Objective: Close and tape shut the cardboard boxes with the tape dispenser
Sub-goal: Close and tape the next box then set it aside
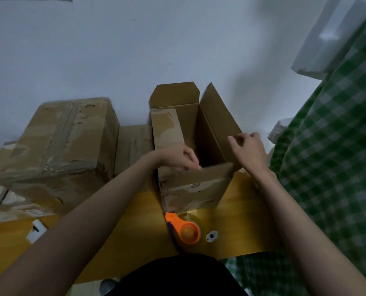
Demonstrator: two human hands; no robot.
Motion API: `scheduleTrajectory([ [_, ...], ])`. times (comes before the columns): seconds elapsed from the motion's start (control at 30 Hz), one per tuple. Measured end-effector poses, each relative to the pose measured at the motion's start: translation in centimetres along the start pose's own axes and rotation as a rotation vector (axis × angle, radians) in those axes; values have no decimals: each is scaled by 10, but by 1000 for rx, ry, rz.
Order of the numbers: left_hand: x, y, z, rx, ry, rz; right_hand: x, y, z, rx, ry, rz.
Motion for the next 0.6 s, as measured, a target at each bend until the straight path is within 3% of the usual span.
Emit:
scheduleTrajectory([
  [0.13, 27, -32, -6, 397, -14, -85, -13, -25, -12, -361, -4, -153],
  [0.23, 38, -37, -20, 696, 2, -80, -24, -39, -21, -510, 70, -77],
  [0.3, 36, -25, -15, 848, -93, 2, -26, -42, -21, -545, 103, 12],
  [0.37, 31, -5, -3, 873, -222, 154, -25, -42, -19, -540, 118, 54],
  [0.43, 27, 16, 0, 783, -240, 230, -22, -41, -15, -549, 109, 49],
  [0.6, 22, 67, -20, 681, 42, 309, -10, -41, 3, -599, 45, 11],
])
Point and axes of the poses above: each hand's wrist, its own x-axis towards the middle knuckle, its own y-axis out of the back of the hand, z = x × y, the point moved 6 cm from there along x, towards the middle knuckle, and after that the axes turned 9 degrees about x, right-handed, at the moved point
